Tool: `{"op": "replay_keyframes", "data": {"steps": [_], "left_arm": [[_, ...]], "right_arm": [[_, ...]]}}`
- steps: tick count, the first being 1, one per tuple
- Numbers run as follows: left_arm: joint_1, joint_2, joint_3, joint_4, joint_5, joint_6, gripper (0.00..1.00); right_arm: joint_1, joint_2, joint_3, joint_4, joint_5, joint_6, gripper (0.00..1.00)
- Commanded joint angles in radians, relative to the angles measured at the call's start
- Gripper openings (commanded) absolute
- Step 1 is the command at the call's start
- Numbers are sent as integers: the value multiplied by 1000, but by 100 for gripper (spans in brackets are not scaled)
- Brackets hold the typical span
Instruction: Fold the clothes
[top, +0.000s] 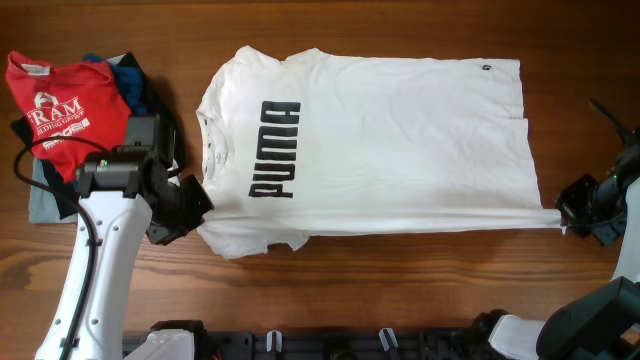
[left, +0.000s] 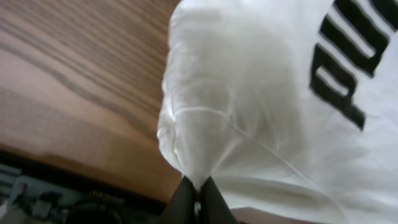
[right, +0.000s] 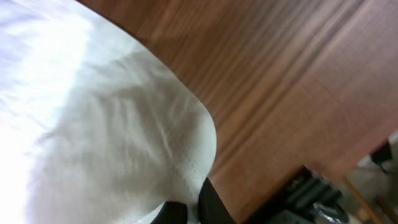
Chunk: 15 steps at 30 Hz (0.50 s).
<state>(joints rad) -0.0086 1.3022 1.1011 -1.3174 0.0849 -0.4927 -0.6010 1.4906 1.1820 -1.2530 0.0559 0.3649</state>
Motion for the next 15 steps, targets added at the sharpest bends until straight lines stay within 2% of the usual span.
{"op": "replay_keyframes", "data": {"steps": [1, 9, 15], "left_arm": [[0, -6, -26, 98, -38, -18, 4], [0, 23, -42, 358, -38, -18, 4], [0, 90, -42, 438, -38, -18, 4]], "right_arm": [[5, -14, -6, 50, -96, -70, 4], [34, -8, -6, 151, -110, -74, 4], [42, -8, -6, 193, -111, -74, 4]]}}
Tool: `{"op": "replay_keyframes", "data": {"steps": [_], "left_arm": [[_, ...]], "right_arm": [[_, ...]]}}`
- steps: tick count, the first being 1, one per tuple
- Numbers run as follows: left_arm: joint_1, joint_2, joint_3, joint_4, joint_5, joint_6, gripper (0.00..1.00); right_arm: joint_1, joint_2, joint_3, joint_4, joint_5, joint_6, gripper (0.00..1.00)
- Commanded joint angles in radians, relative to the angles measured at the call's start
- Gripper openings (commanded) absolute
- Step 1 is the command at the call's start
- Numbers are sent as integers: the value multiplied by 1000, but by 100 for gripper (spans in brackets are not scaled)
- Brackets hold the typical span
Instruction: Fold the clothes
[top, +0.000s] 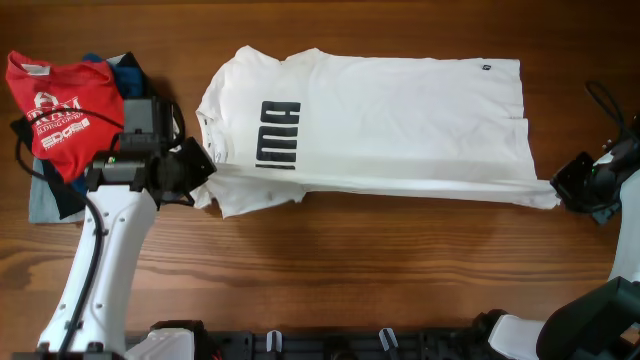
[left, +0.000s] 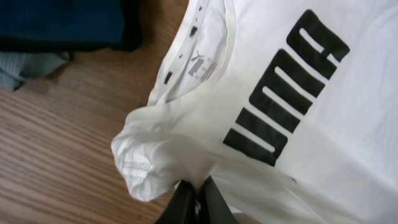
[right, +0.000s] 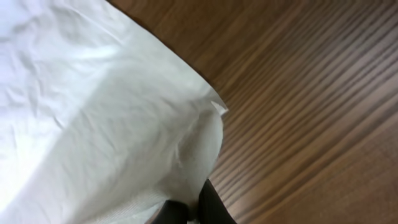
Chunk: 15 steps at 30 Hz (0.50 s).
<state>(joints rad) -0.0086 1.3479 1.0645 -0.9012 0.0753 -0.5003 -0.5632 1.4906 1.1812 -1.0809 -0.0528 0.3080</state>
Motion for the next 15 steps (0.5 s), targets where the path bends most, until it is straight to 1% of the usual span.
{"op": "replay_keyframes", "data": {"steps": [1, 7, 15], "left_arm": [[0, 58, -5, 30, -29, -10, 4], [0, 137, -5, 89, -28, -10, 4], [0, 184, -5, 151, -28, -10, 4]], "right_arm": [[5, -8, -6, 26, -10, -17, 4], [22, -6, -6, 68, -24, -18, 4], [29, 29, -6, 103, -24, -18, 4]]}}
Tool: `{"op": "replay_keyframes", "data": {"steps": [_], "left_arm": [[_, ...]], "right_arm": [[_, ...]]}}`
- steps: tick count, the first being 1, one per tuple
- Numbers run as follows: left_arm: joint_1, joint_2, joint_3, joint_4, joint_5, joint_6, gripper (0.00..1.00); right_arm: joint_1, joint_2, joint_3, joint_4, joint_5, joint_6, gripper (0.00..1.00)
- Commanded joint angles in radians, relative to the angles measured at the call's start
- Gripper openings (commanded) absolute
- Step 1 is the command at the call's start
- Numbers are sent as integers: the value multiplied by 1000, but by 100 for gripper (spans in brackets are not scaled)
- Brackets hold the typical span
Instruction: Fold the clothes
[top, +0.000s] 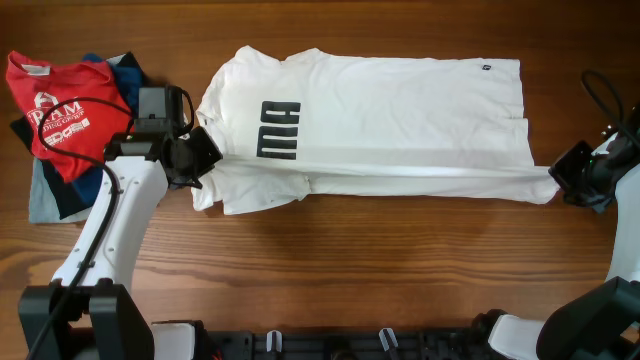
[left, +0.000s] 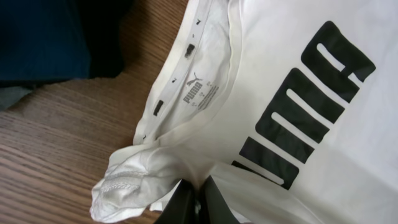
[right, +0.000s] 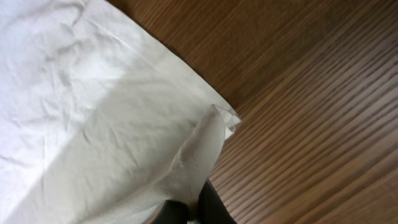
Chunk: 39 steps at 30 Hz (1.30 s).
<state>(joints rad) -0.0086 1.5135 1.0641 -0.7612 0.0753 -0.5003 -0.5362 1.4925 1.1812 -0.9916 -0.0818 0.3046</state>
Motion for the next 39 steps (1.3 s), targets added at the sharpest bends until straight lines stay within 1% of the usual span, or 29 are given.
{"op": "replay_keyframes", "data": {"steps": [1, 15, 21, 28, 30, 32, 39], "left_arm": [[0, 22, -5, 14, -28, -10, 4], [0, 90, -5, 55, -29, -10, 4], [0, 140, -5, 95, -29, -11, 4], [0, 171, -5, 115, -29, -14, 4], [0, 171, -5, 123, -29, -14, 5], [0, 171, -5, 123, -29, -14, 8], [0, 171, -5, 126, -29, -14, 7]], "right_arm": [[2, 39, -6, 16, 5, -15, 4], [3, 180, -6, 66, -18, -14, 4], [45, 222, -6, 122, -43, -26, 4], [120, 243, -6, 200, -42, -42, 5], [128, 245, -6, 209, -29, -35, 5], [130, 246, -6, 212, -19, -32, 5], [129, 251, -6, 209, 44, -32, 6]]}}
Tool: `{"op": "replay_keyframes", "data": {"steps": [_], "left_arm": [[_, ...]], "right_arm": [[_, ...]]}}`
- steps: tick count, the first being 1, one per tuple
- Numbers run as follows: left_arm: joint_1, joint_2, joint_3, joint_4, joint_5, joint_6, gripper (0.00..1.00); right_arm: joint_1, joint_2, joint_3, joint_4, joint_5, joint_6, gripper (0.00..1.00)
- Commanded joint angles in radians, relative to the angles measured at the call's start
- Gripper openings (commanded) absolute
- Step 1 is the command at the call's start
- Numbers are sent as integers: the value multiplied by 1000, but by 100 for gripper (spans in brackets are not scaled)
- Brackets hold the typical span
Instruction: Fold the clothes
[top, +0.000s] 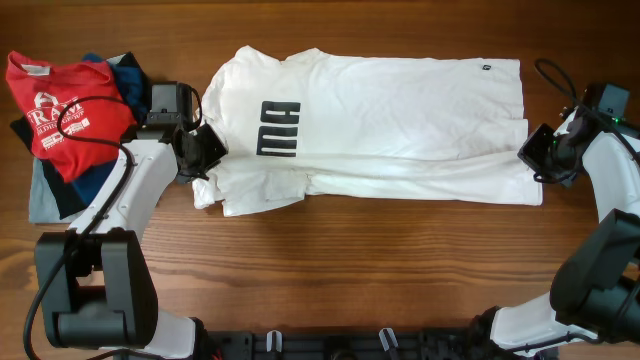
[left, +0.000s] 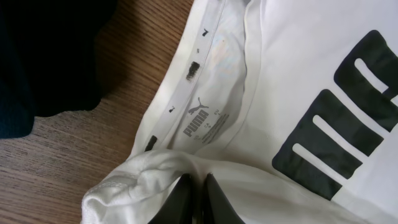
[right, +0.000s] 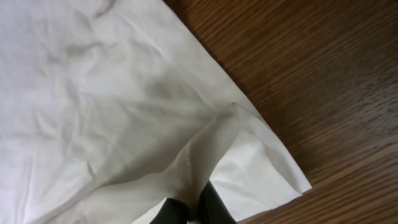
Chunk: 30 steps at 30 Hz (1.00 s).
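Observation:
A white PUMA T-shirt (top: 380, 120) lies spread across the table, collar to the left, its near long edge folded up over the body so only part of the black logo (top: 278, 130) shows. My left gripper (top: 205, 152) is shut on the shirt's folded shoulder edge beside the collar (left: 205, 93). My right gripper (top: 538, 158) is shut on the folded hem corner (right: 217, 143) at the shirt's right end. The near sleeve (top: 255, 192) sticks out below the fold.
A pile of other clothes with a red printed shirt (top: 65, 110) on top and dark blue ones (top: 130, 82) under it sits at the far left. Bare wooden table (top: 380, 270) runs along the front.
Both grippers have moved farther back over the shirt, bringing the folded edge higher on the body. The right hem corner now lies on the shirt instead of stretched off its end.
Both grippers first held the shirt's near edge at its two ends, full PUMA logo showing. Then the edge was lifted and lay over the logo's lower part. Now the fold sits further back, covering more of the shirt.

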<state>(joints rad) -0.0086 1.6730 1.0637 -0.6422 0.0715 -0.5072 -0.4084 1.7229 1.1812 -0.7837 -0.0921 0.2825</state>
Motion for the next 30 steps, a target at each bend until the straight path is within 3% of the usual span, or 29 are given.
{"op": "replay_keyframes", "data": {"steps": [1, 6, 10, 26, 30], "left_arm": [[0, 11, -5, 7, -25, -7, 7], [0, 11, -5, 6, -25, -7, 11], [0, 11, -5, -9, -25, -6, 41], [-1, 11, -5, -183, 82, -6, 47], [-3, 11, -6, -189, 122, -1, 48]], "right_arm": [[2, 21, -6, 1, 59, -10, 6], [2, 21, -6, 6, 59, 9, 21], [2, 21, -6, 6, 67, 9, 25], [2, 21, -40, -48, 73, 9, 26], [2, 21, -76, -35, 73, 36, 31]]}}
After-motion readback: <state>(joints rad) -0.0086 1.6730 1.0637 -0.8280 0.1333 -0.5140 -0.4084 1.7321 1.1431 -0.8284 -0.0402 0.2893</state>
